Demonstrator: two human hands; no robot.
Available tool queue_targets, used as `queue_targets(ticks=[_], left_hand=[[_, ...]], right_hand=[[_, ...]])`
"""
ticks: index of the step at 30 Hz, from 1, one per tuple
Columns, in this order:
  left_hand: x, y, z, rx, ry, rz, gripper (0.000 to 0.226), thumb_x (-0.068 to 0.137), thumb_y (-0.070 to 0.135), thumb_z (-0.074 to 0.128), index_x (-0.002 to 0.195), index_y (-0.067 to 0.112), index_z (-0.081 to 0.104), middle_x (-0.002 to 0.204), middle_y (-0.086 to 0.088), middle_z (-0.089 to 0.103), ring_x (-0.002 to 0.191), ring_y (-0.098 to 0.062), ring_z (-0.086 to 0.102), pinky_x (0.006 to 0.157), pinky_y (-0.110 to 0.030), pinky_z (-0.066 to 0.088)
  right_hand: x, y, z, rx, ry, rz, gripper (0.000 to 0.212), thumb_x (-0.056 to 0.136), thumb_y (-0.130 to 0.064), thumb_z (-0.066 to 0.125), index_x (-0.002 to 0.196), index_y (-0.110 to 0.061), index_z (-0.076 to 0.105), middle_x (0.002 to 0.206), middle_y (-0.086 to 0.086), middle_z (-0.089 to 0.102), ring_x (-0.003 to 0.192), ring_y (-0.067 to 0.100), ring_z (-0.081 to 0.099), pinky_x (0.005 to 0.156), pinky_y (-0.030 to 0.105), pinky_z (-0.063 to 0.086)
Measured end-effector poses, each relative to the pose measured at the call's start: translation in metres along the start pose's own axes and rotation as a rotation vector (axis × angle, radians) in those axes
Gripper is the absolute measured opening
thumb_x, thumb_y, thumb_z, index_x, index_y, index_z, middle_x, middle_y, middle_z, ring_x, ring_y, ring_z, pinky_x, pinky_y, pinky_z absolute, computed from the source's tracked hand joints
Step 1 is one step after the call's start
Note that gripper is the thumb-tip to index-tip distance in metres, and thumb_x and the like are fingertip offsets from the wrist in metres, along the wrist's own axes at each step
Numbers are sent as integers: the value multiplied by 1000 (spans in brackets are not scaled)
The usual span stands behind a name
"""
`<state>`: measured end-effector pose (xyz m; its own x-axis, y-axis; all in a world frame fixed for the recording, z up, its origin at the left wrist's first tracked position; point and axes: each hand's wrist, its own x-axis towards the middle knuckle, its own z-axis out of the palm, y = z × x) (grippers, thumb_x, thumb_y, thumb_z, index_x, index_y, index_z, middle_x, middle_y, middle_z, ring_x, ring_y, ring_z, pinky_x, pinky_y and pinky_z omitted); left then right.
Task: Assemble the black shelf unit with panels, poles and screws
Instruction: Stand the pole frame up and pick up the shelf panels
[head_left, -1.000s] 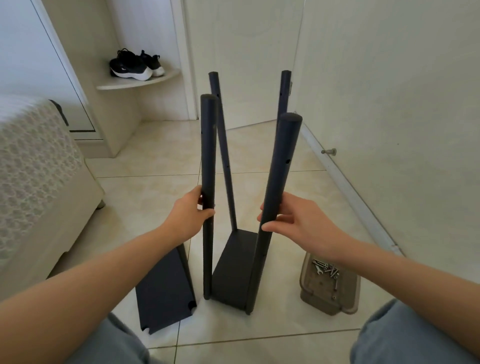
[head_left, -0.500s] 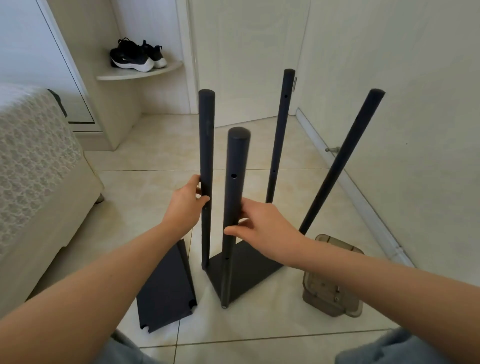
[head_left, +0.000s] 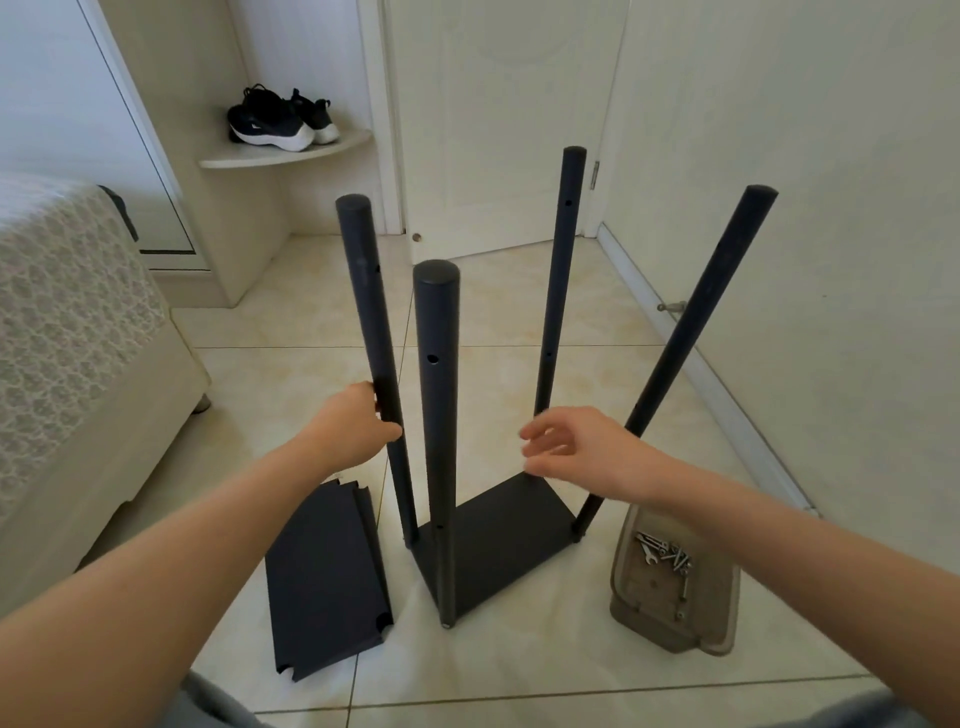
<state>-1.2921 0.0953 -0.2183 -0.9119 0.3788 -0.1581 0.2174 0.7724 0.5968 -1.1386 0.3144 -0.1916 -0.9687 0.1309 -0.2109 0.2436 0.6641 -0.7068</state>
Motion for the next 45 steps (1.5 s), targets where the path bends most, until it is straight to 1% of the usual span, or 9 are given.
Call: queue_targets(ticks=[4,8,12,15,17,23,26,36,45], left_hand=[[-10,2,-10,-10,-62,-87,41,93,15,68,129,1,54,120,-15,64,101,-29,67,86,-38,60],[-23,7,-15,11,-219,-43,38,93,13,68,127,0,58,120,-11,66,105,-25,67,89,-37,59],[-36,15,-16,-29,-475,108,45,91,15,72,132,23,56,130,5,62,115,-14,62,99,-33,54],[-44,21,-14,-126,-547,208,54,86,19,78,120,48,49,126,21,59,118,-3,57,100,-24,46],[-48,23,-10,-157,-557,257,59,84,25,80,126,48,48,125,25,60,117,1,58,99,-21,45],[-49,25,0,-257,-444,287,30,91,22,72,116,34,60,107,14,73,101,0,68,85,-19,56],[-47,23,-1,-272,-384,267,25,92,18,70,112,29,61,103,10,74,98,-2,70,83,-22,58],[-34,8,-14,-288,-116,235,24,91,4,69,105,20,60,103,3,71,99,-14,70,87,-33,60],[-27,-3,-22,-291,14,183,26,91,-2,65,111,13,57,103,3,68,95,-6,67,70,-10,51]], right_hand=[[8,46,-32,134,-15,356,36,92,-27,67,125,-14,59,113,0,66,103,16,64,89,32,55],[13,79,-56,308,156,569,39,96,-24,63,128,-5,53,112,8,66,102,27,64,90,43,56],[16,89,-67,374,329,562,54,97,-18,60,143,-4,37,136,17,51,112,34,57,92,44,52],[20,87,-70,434,417,478,62,97,-13,60,150,-17,28,143,16,44,121,36,53,95,45,50],[23,85,-71,453,435,435,61,97,-11,59,149,-22,29,140,14,45,124,36,50,98,47,49],[28,84,-71,345,465,378,45,98,-12,57,138,-17,38,117,9,53,108,27,53,89,40,48],[29,82,-69,280,487,382,41,97,-13,58,134,-12,38,122,10,54,114,29,54,99,48,49],[14,64,-53,146,475,238,55,99,-9,53,146,-21,26,132,12,56,117,33,59,98,50,50],[15,55,-33,51,492,198,47,100,-10,52,141,-16,31,128,13,58,111,33,63,91,46,53]])
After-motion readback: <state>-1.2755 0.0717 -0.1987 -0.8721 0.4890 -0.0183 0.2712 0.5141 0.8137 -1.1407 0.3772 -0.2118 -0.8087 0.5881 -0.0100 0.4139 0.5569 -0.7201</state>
